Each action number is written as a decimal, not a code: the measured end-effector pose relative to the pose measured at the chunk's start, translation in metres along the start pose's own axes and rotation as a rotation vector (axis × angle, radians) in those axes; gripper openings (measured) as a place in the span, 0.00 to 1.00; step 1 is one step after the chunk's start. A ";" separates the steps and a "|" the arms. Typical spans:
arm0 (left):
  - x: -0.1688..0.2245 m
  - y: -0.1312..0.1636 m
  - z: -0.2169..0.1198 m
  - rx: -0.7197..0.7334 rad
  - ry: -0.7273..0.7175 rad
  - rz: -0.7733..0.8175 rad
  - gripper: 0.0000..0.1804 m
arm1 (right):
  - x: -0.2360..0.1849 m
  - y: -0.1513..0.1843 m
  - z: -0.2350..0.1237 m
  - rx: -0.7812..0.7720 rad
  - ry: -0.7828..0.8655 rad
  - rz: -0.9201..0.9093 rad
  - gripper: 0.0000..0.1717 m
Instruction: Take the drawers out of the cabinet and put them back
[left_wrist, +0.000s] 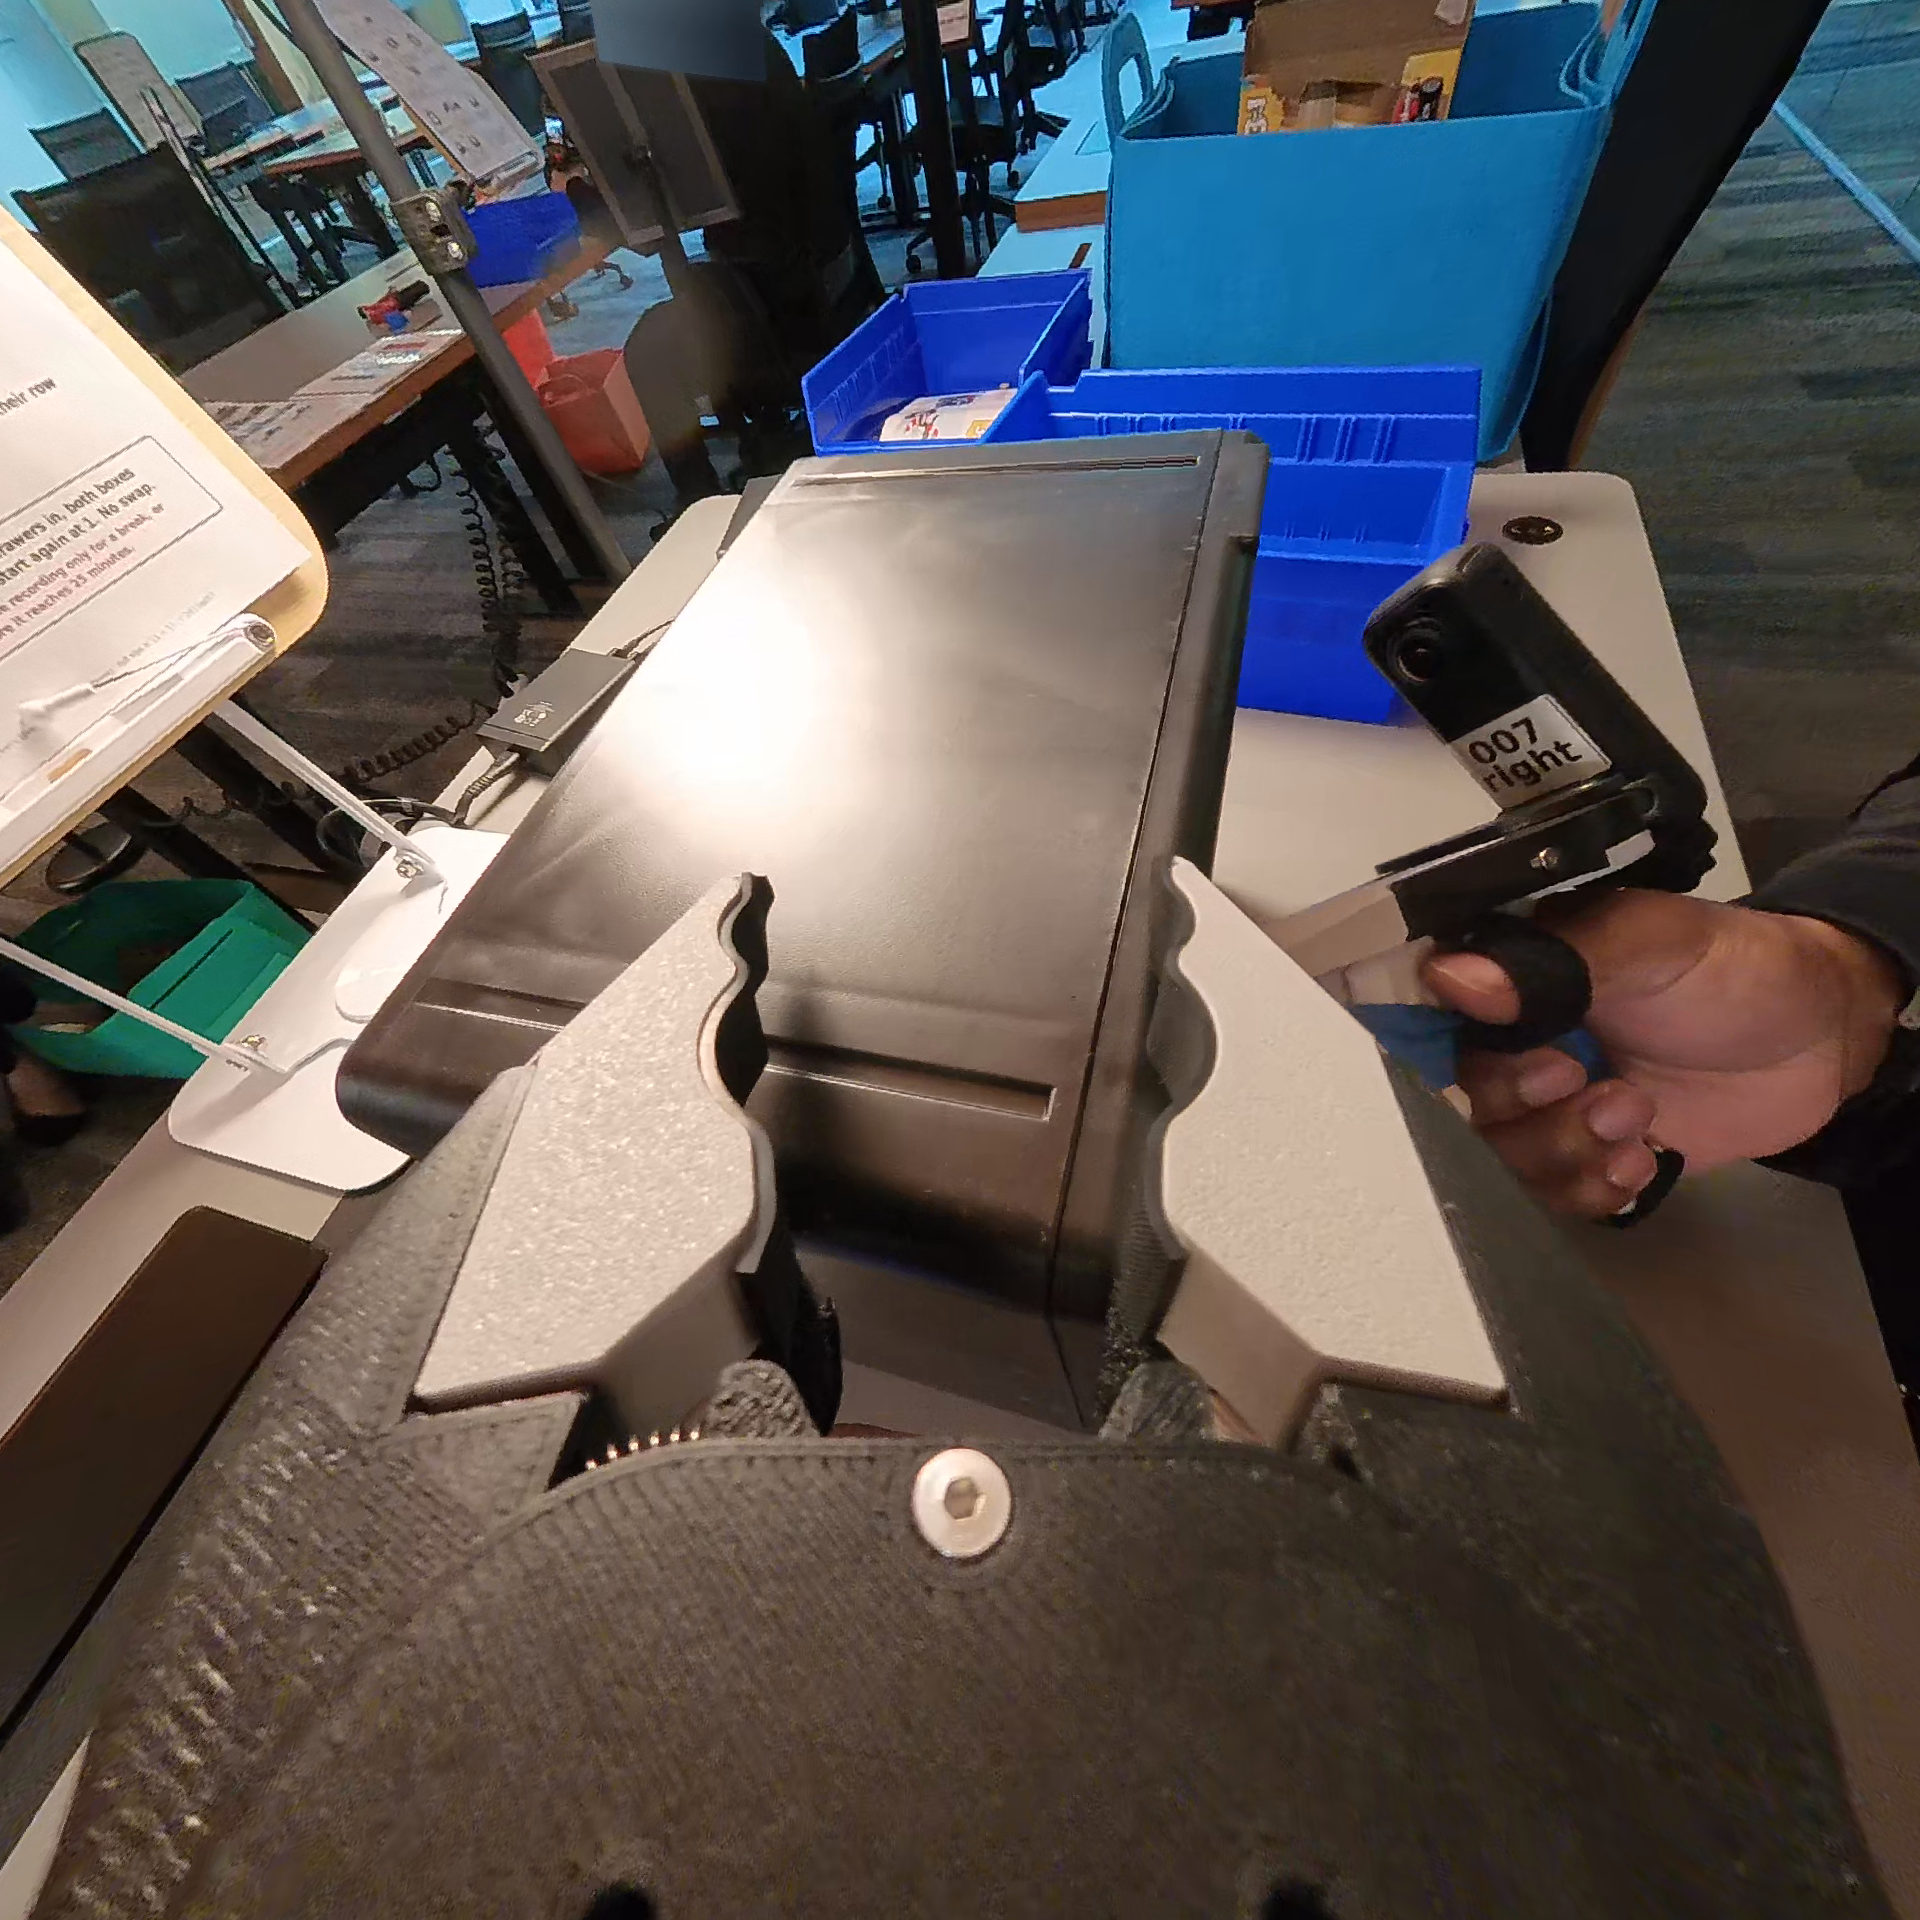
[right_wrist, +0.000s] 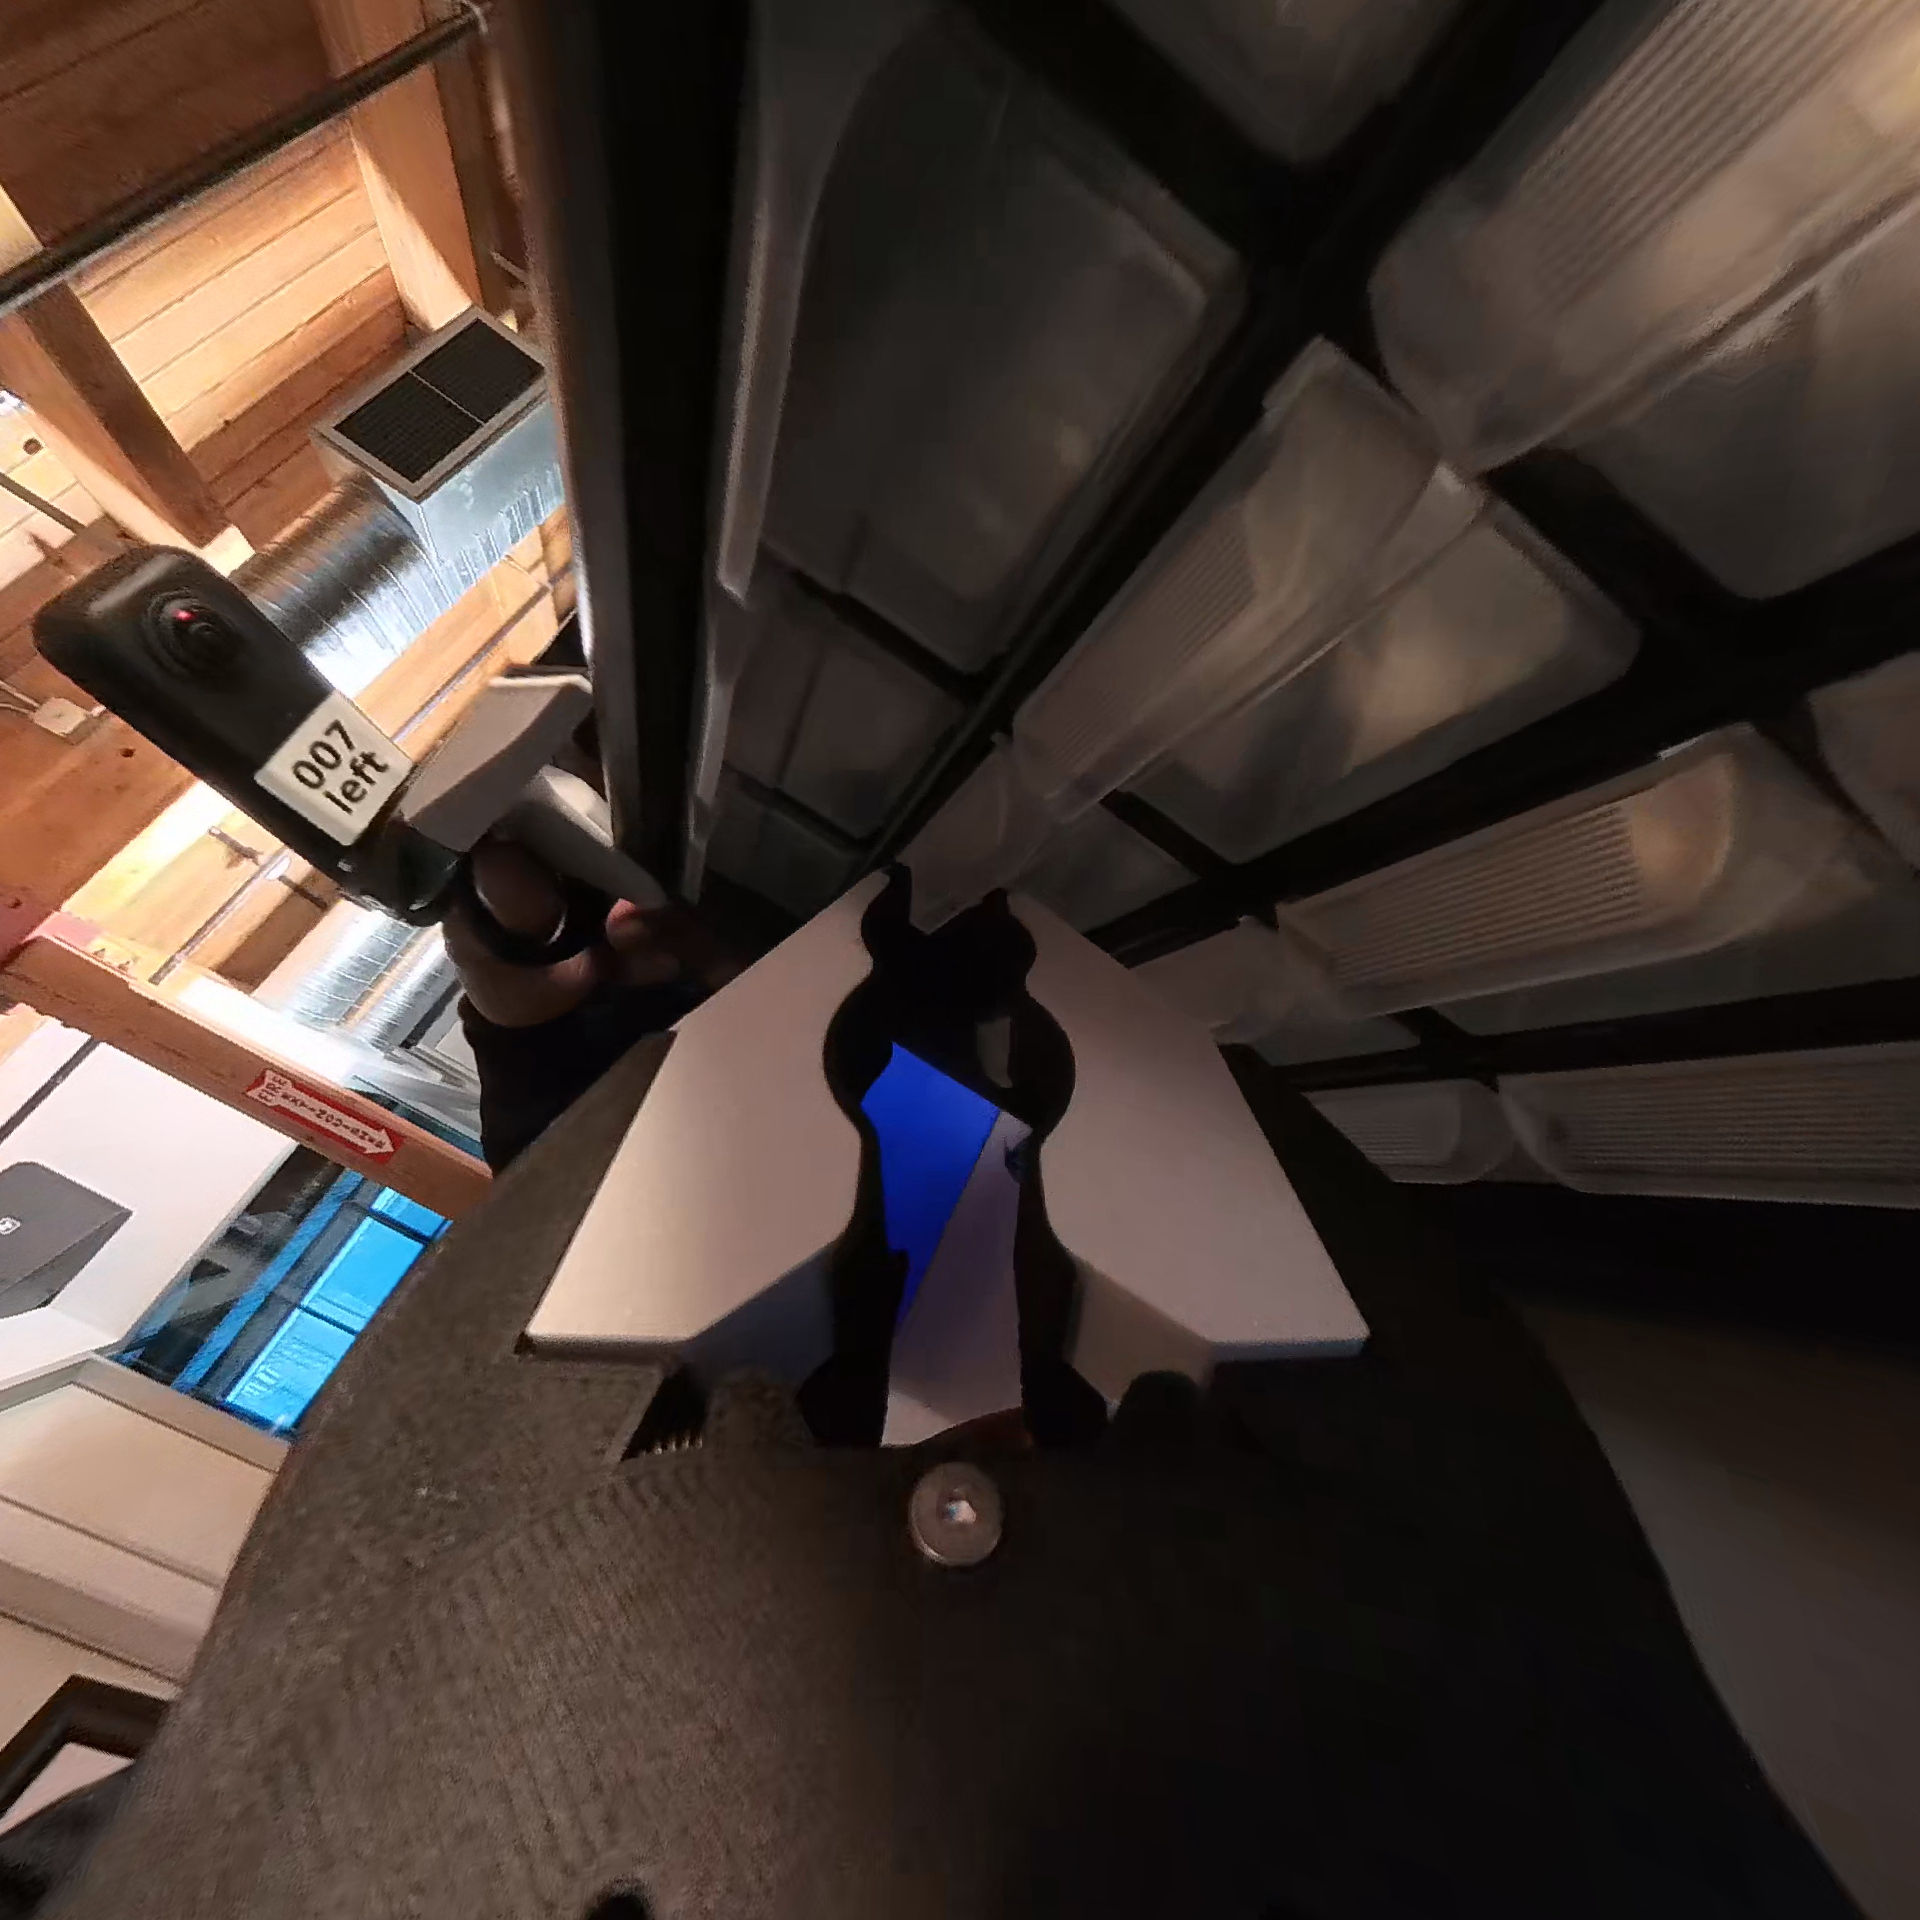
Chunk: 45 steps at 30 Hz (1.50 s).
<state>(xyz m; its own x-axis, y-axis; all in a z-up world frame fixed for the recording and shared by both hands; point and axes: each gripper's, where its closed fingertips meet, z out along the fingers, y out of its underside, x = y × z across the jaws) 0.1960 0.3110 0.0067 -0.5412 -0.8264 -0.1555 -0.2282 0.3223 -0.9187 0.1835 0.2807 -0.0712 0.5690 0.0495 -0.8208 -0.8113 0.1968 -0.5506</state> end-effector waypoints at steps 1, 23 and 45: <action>0.000 0.000 0.000 0.000 -0.002 -0.001 0.41 | 0.000 0.001 0.001 0.003 -0.005 0.008 0.09; -0.001 0.000 0.001 -0.003 -0.003 -0.003 0.41 | -0.058 0.042 -0.086 -0.014 -0.371 0.100 0.02; -0.001 0.000 0.001 -0.006 -0.011 0.001 0.40 | -0.020 0.112 -0.144 -0.438 -0.124 0.120 0.18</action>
<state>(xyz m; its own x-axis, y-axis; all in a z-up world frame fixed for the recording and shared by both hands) 0.1977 0.3115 0.0068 -0.5323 -0.8312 -0.1606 -0.2323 0.3258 -0.9165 0.0619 0.1604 -0.1378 0.4576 0.1681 -0.8731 -0.8377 -0.2477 -0.4867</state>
